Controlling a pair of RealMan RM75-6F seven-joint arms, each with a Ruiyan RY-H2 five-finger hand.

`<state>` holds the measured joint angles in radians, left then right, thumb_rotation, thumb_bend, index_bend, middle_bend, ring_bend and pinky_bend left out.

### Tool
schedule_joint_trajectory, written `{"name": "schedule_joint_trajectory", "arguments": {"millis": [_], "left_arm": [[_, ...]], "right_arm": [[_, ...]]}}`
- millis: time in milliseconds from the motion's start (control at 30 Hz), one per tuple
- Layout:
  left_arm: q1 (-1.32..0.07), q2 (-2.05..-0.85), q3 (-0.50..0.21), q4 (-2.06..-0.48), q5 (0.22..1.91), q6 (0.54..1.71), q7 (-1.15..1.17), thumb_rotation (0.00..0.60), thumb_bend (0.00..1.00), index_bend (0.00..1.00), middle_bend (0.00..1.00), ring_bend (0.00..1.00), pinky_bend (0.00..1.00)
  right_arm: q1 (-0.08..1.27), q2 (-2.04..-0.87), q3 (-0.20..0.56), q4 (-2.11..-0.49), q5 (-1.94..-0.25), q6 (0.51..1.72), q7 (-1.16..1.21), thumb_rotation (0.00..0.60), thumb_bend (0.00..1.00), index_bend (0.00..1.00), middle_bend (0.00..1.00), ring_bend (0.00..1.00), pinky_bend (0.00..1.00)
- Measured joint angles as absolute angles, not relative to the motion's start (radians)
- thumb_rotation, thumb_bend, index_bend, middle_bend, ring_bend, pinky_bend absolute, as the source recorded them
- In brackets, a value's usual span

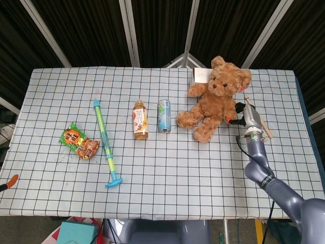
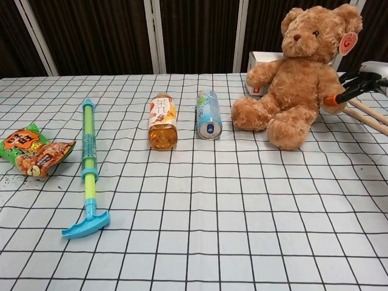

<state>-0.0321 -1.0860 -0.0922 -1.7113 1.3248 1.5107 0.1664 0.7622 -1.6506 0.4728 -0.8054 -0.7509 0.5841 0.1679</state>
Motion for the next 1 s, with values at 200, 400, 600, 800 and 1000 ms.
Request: {"name": "schedule_joint_trajectory", "arguments": {"millis": [200,400,600,800,1000], "left_arm": [[-0.032,-1.081,-0.095,-1.709,1.321,1.509,0.151,0.6,0.31,0.19,0.0,0.0,0.12],[-0.032,-1.078,-0.095,-1.708,1.322,1.505,0.143,0.6,0.31,0.19,0.0,0.0,0.12],[-0.026,-1.069,-0.085,-1.713,1.351,1.513,0.115,0.6,0.31,0.19,0.0,0.0,0.12],[-0.014,-1.058,-0.072,-1.713,1.386,1.532,0.086,0.6,0.31,0.19,0.0,0.0,0.12],[-0.007,-1.053,-0.058,-1.715,1.431,1.55,0.068,0.6,0.31,0.19,0.0,0.0,0.12]], "right_arm": [[0.75,-1.598,0.448,-0.864,-0.761,0.541,0.154,0.6,0.21,0.0,0.05,0.0,0.0],[0.704,-1.498,0.449,-1.007,-0.783,0.551,0.177,0.6,0.2,0.0,0.03,0.0,0.0],[0.56,-1.313,0.415,-1.236,-0.837,0.659,0.188,0.6,0.2,0.0,0.03,0.0,0.0],[0.314,-1.189,0.322,-1.517,-1.005,0.889,0.252,0.6,0.2,0.0,0.03,0.0,0.0],[0.155,-1.163,0.189,-1.581,-1.233,1.185,0.203,0.6,0.2,0.0,0.03,0.0,0.0]]}}
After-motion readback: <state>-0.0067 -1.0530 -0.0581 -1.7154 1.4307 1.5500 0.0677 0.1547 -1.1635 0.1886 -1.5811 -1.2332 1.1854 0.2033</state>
